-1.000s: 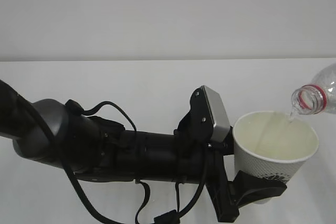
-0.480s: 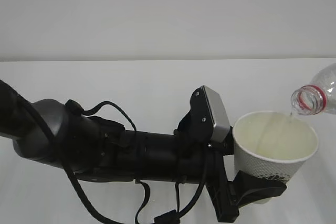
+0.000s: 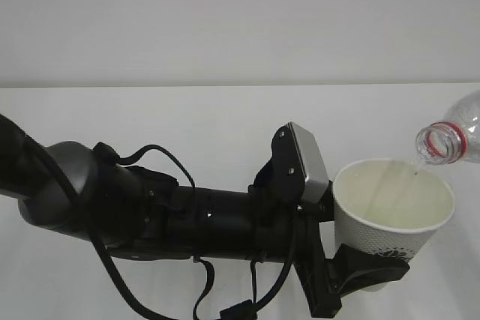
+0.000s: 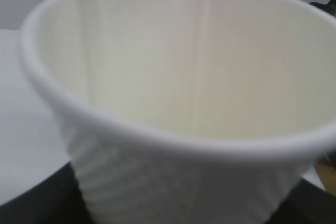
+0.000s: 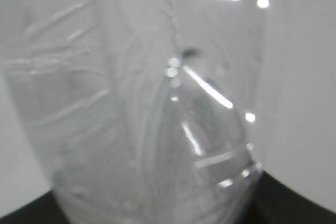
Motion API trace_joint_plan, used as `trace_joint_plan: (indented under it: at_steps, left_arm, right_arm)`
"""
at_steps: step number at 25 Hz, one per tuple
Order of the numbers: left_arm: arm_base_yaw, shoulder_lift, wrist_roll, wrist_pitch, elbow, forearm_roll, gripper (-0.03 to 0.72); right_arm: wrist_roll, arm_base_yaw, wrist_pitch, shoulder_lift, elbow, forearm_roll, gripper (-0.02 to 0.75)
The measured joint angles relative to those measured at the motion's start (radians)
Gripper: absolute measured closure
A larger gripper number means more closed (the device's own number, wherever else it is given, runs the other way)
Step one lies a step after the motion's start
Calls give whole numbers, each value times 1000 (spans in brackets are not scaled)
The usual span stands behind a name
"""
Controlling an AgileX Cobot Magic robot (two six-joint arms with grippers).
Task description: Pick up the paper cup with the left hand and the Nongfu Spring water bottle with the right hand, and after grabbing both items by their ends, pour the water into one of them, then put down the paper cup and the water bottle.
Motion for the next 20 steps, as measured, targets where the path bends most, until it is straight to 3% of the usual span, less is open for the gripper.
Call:
trace_joint_plan:
  at_steps: [20]
  left_arm:
    - [0, 0, 0, 0, 0, 0, 154]
  right_arm:
    - [0, 0, 0, 0, 0, 0, 360]
